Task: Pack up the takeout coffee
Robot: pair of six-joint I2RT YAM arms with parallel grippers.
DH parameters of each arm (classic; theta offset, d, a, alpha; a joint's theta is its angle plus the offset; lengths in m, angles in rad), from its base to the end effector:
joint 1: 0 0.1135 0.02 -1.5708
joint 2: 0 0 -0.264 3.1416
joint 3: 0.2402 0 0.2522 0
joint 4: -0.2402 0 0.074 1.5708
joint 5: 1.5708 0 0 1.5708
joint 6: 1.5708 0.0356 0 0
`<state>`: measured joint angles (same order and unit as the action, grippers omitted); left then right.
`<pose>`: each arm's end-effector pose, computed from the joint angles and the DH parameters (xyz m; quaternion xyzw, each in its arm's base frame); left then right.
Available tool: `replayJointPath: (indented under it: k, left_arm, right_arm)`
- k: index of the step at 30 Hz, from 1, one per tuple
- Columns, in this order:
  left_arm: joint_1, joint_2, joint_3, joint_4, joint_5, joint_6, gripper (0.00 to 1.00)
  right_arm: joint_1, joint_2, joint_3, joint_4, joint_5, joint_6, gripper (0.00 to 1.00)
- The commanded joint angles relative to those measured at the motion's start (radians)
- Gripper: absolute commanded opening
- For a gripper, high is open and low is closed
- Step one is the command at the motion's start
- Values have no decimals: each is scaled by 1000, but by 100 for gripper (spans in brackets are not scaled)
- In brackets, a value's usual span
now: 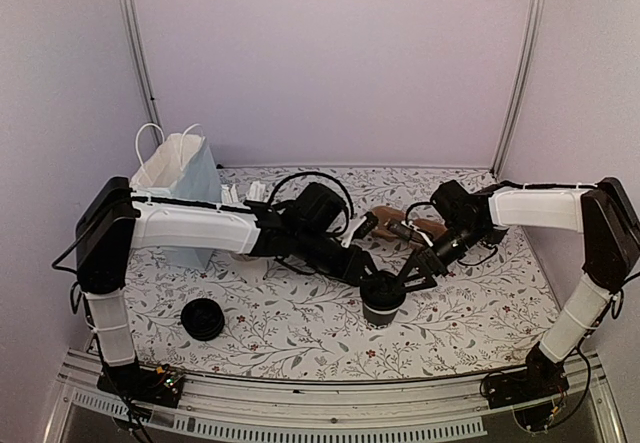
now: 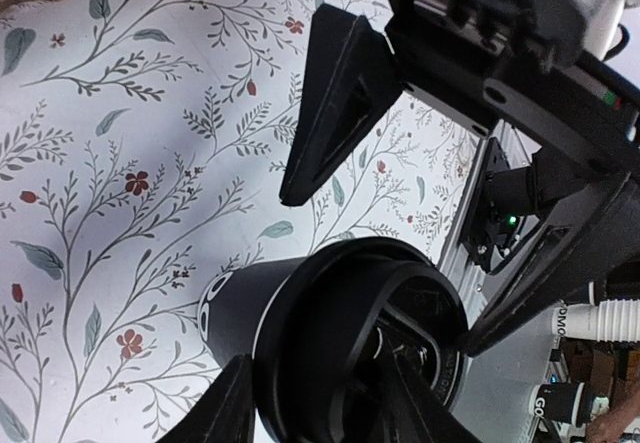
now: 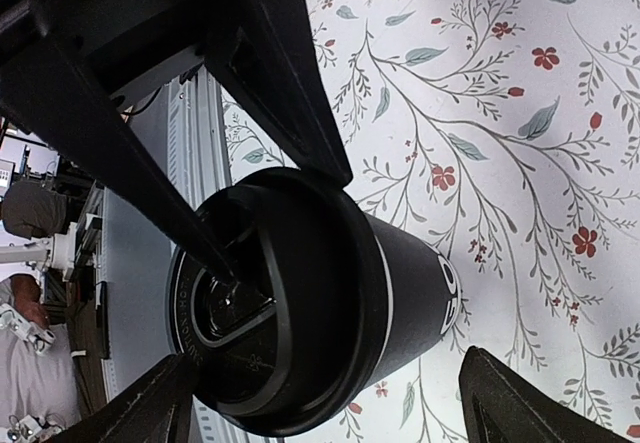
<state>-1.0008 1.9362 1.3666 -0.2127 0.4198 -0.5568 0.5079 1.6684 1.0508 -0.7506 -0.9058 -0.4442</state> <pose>0.2190 -0.3686 0.2034 0.2769 0.8632 -0.4008 0.1323 0.2481 0.1701 0.1893 -0.4493 0.7748 0.4380 0.0770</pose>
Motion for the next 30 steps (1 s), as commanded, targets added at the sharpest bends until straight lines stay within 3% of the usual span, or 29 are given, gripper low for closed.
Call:
replayJointPath:
  k: [1,5,11,16,19,30]
  left_arm:
    - [-3,11,-58,-123,-38,-2,44]
    - [-5,-8,-74,-114,-43,-14,43]
    - [-3,-12,-75,-102,-50,-26,43]
    - [-3,-1,-62,-107,-54,-35,42]
    - [-3,-4,-60,-104,-58,-34,42]
    - [-3,-5,-61,-90,-53,-50,42]
  right_arm:
    - [8,30,-11,-51,128,0,97]
    - [6,13,1,-22,250,48,98]
    - [4,-41,14,-86,77,-31,99]
    - [4,-55,7,-164,131,-83,99]
    - [-8,-63,28,-216,68,-129,99]
    - [6,-21,18,-109,14,-62,98]
